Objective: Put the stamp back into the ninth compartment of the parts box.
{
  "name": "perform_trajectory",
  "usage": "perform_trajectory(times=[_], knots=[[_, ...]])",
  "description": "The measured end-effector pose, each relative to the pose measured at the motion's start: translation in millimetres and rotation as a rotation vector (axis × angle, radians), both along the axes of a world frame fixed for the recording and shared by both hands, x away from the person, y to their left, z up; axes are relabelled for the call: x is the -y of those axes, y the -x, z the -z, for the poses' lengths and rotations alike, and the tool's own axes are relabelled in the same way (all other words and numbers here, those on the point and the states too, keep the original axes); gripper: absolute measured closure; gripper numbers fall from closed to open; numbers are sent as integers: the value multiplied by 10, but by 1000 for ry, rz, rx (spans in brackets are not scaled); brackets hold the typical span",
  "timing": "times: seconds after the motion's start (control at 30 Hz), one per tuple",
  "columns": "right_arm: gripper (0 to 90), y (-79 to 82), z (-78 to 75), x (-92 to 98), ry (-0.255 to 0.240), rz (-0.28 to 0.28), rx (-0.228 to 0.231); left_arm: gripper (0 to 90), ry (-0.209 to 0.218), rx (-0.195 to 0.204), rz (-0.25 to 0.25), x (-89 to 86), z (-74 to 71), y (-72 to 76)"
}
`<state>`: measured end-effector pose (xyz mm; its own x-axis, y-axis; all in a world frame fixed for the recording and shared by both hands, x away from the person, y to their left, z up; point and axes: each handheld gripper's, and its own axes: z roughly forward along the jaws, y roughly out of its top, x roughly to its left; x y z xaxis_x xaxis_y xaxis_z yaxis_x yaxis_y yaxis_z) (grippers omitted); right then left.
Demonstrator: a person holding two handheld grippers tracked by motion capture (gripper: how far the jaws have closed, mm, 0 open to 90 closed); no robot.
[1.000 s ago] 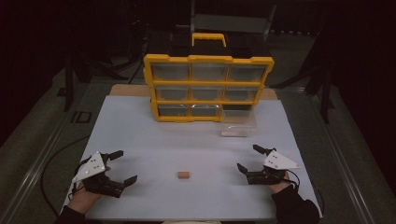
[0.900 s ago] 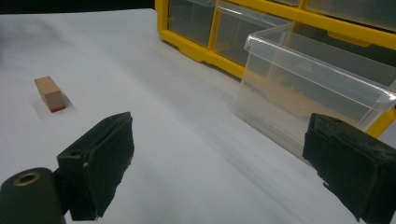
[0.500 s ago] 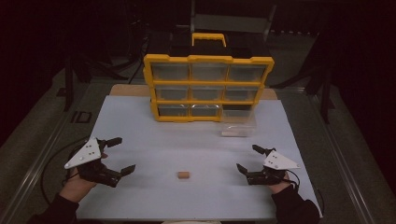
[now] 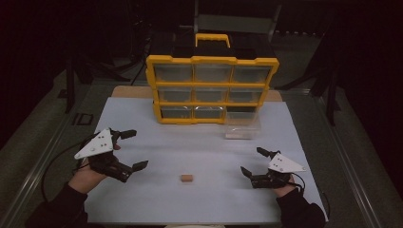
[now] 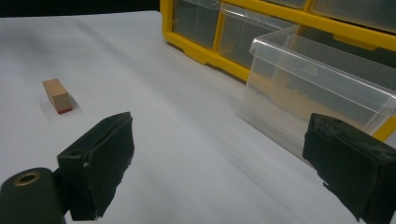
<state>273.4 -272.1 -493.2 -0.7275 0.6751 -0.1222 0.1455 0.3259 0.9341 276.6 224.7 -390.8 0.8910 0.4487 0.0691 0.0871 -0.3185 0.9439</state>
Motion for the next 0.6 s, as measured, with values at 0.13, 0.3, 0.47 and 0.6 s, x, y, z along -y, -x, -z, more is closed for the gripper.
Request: perform_trajectory(times=[0.13,0.3,0.47,0.6], knots=[[87,3,-1,0,2,0,-3,0,-7,6,24,108,-35,-41],[87,0,-3,5,-8,-2,-2,0,-18,1,63,247,-47,-84],[87,6,-8,3,-18,3,-7,0,-16,-3,87,385,-40,-109],[87,8,-6,-2,-20,-1,-6,0,-15,3,98,472,-16,-127]])
